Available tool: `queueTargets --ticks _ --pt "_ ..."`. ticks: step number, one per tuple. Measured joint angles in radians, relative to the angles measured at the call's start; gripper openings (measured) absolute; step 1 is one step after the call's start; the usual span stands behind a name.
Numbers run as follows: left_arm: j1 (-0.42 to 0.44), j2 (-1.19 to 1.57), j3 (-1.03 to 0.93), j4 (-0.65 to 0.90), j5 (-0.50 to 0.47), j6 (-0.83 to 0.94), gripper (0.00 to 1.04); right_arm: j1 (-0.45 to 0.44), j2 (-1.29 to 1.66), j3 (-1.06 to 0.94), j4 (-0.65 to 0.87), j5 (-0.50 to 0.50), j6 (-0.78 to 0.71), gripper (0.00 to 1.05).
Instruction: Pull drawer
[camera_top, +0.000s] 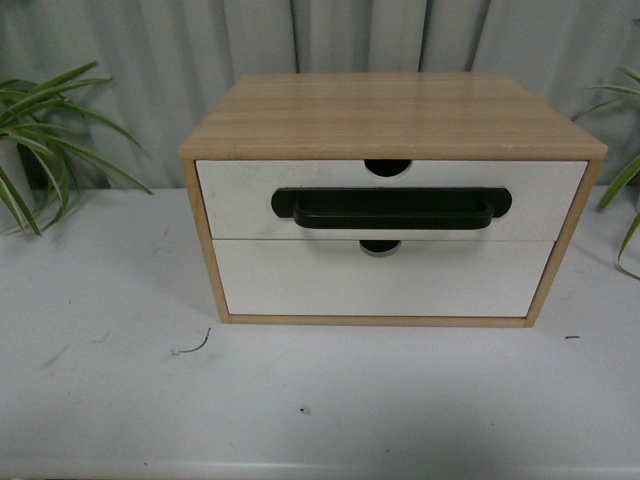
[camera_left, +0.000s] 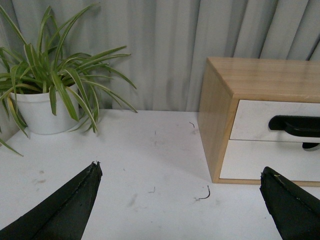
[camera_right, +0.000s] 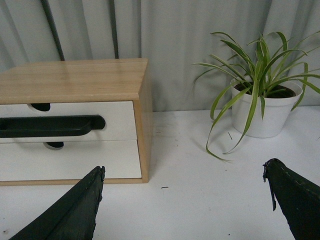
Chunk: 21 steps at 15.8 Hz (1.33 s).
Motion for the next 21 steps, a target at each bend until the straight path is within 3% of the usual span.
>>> queueTargets --ticks 21 --pt "0.0 0.0 0.0 0.0 0.0 0.0 0.98 -0.001 0.002 0.0 0.0 -0.004 0.003 0.98"
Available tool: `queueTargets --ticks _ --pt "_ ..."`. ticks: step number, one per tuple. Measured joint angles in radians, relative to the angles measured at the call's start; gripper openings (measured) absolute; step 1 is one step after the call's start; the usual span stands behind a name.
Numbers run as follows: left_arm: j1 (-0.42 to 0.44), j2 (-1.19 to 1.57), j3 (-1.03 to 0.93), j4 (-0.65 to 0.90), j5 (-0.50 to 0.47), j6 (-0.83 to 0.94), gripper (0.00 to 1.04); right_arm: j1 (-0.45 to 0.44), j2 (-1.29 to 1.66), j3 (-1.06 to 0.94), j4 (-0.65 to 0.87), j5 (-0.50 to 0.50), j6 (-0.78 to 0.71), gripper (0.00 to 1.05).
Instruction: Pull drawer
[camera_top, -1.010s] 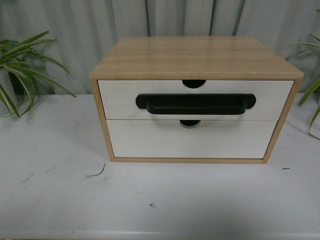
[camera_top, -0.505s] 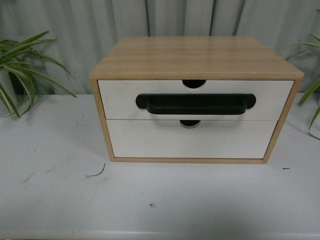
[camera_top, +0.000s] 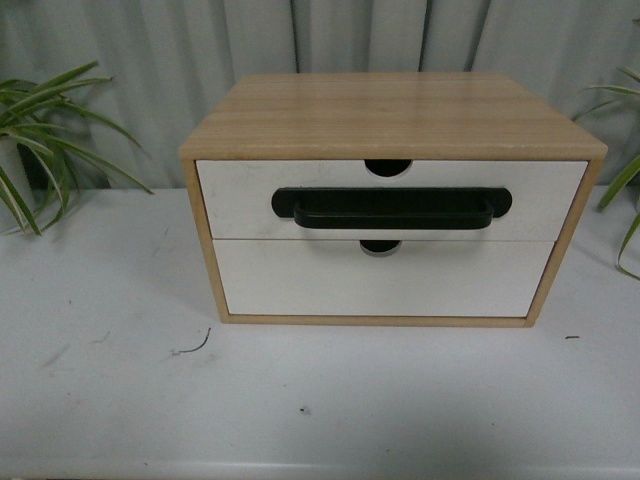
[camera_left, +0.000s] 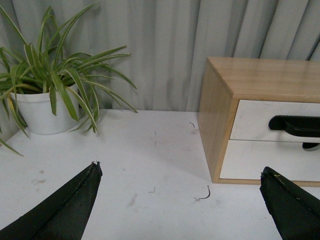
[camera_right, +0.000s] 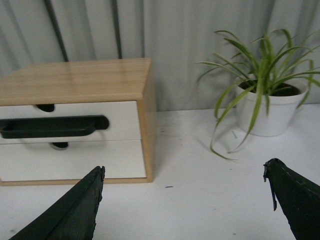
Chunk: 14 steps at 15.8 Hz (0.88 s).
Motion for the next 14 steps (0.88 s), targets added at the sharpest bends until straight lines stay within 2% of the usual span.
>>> queueTargets --ticks 1,2,3,4,6,7,8,10,11,13,14 --pt "-0.076 0.079 0.063 -0.179 -0.173 -0.071 0.98 -0.023 0.064 0.001 0.076 -0.049 0.058 0.98" --pt "-0.132 0.221 0.143 -0.288 -0.327 -0.178 0.98 -0.034 0.172 0.007 0.173 -0.066 0.089 0.98" --pt "-0.075 0.304 0.171 -0.233 -0.419 -0.246 0.98 -0.039 0.317 0.019 0.317 -0.082 0.102 0.98" --pt "-0.023 0.383 0.196 -0.134 -0.425 -0.266 0.98 -0.037 0.496 0.06 0.473 -0.089 0.11 0.98" --pt "-0.013 0.647 0.304 0.114 -0.333 -0.253 0.98 0.004 0.827 0.189 0.729 -0.078 0.106 0.98" --pt "-0.014 0.776 0.353 0.202 -0.305 -0.248 0.98 0.025 1.003 0.288 0.801 -0.072 0.099 0.98" --pt "-0.026 0.942 0.429 0.281 -0.267 -0.247 0.98 0.05 1.178 0.4 0.788 -0.064 0.09 0.98" --pt "-0.064 1.17 0.578 0.324 -0.23 -0.236 0.98 0.098 1.398 0.567 0.753 -0.064 0.049 0.98" --pt "-0.097 1.262 0.663 0.329 -0.184 -0.2 0.98 0.13 1.465 0.646 0.75 -0.098 -0.01 0.98" --pt "-0.177 1.371 0.794 0.277 -0.047 -0.077 0.98 0.172 1.495 0.729 0.734 -0.231 -0.178 0.98" --pt "-0.203 1.413 0.855 0.198 0.042 0.031 0.98 0.178 1.494 0.75 0.712 -0.318 -0.311 0.98"
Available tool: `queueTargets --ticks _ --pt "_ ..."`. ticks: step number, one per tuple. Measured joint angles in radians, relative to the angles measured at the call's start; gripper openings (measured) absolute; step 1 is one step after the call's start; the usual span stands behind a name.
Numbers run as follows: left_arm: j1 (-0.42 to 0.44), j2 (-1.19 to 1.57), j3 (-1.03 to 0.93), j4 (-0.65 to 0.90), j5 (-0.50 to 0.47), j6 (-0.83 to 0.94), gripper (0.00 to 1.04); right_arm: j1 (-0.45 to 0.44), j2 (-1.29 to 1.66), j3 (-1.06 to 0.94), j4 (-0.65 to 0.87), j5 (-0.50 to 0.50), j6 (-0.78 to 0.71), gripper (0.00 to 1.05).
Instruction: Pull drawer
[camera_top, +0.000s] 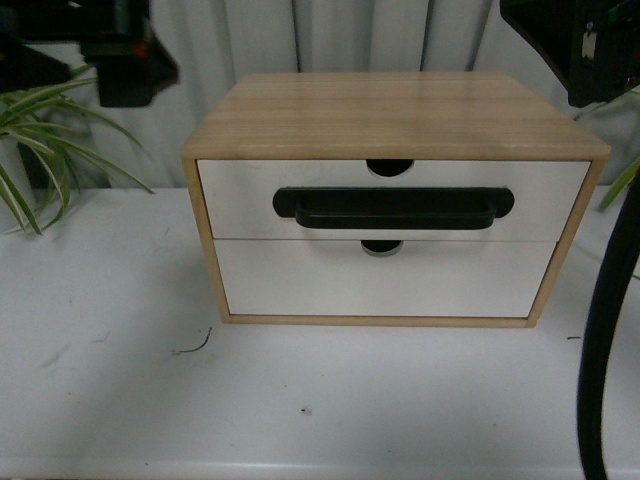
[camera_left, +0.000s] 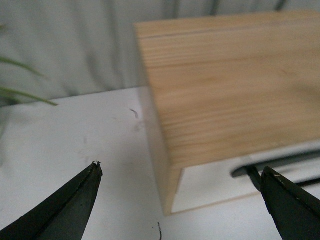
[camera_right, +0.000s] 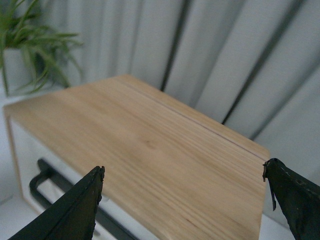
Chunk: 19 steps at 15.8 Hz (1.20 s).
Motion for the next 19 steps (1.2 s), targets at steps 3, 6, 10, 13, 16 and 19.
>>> queueTargets --ticks 3,6,10,13,16,19 --pt "-0.058 0.063 0.172 -0.286 0.194 0.321 0.98 -0.017 -0.002 0.055 -0.283 -0.242 -0.414 0.98" --pt "-0.12 0.119 0.353 -0.631 0.284 0.655 0.98 -0.056 0.029 0.182 -0.627 -0.332 -0.876 0.98" --pt "-0.21 0.242 0.486 -0.9 0.231 0.941 0.98 -0.105 0.133 0.312 -0.987 -0.283 -1.367 0.98" --pt "-0.244 0.344 0.574 -0.897 0.203 0.983 0.98 -0.097 0.152 0.343 -1.032 -0.274 -1.421 0.98" --pt "-0.276 0.465 0.63 -0.845 0.206 0.972 0.98 -0.069 0.236 0.355 -1.043 -0.268 -1.426 0.98" --pt "-0.274 0.492 0.63 -0.788 0.206 0.947 0.98 -0.042 0.31 0.403 -1.031 -0.245 -1.429 0.98"
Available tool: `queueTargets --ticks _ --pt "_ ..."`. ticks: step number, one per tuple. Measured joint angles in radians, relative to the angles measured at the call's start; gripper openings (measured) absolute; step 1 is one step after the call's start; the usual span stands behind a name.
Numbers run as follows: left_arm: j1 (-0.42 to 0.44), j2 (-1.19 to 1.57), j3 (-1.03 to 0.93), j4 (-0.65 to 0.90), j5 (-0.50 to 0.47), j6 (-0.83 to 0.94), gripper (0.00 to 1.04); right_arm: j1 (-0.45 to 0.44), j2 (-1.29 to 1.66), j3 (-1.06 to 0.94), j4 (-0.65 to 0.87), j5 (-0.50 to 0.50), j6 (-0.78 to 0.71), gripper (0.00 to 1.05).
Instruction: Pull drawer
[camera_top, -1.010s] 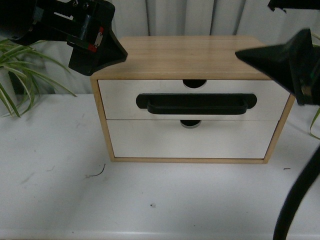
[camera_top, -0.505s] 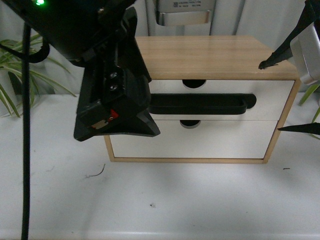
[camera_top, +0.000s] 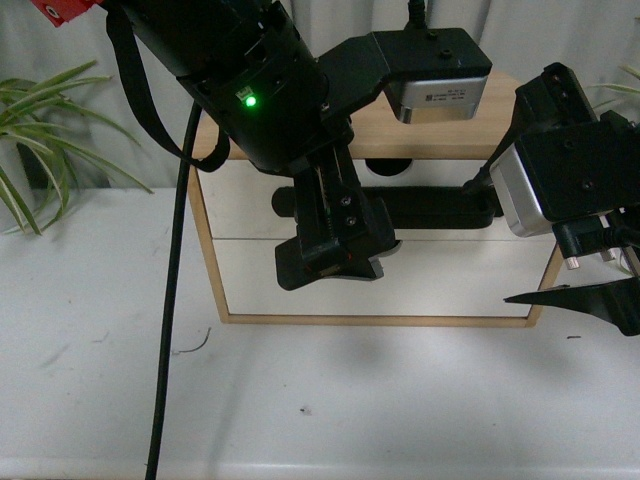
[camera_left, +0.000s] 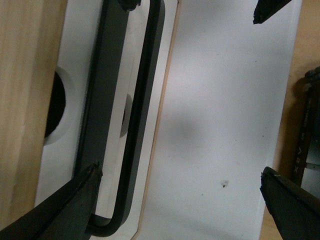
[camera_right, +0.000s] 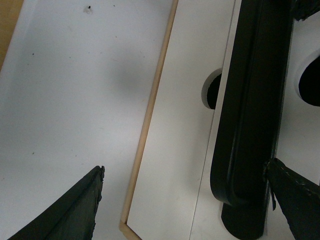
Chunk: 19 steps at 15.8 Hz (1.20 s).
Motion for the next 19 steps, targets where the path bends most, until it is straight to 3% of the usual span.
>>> queueTargets --ticks 19 --pt "0.005 0.105 -0.041 0.12 0.024 -0.016 0.98 0.049 0.132 0.04 0.071 0.035 -0.039 0.98"
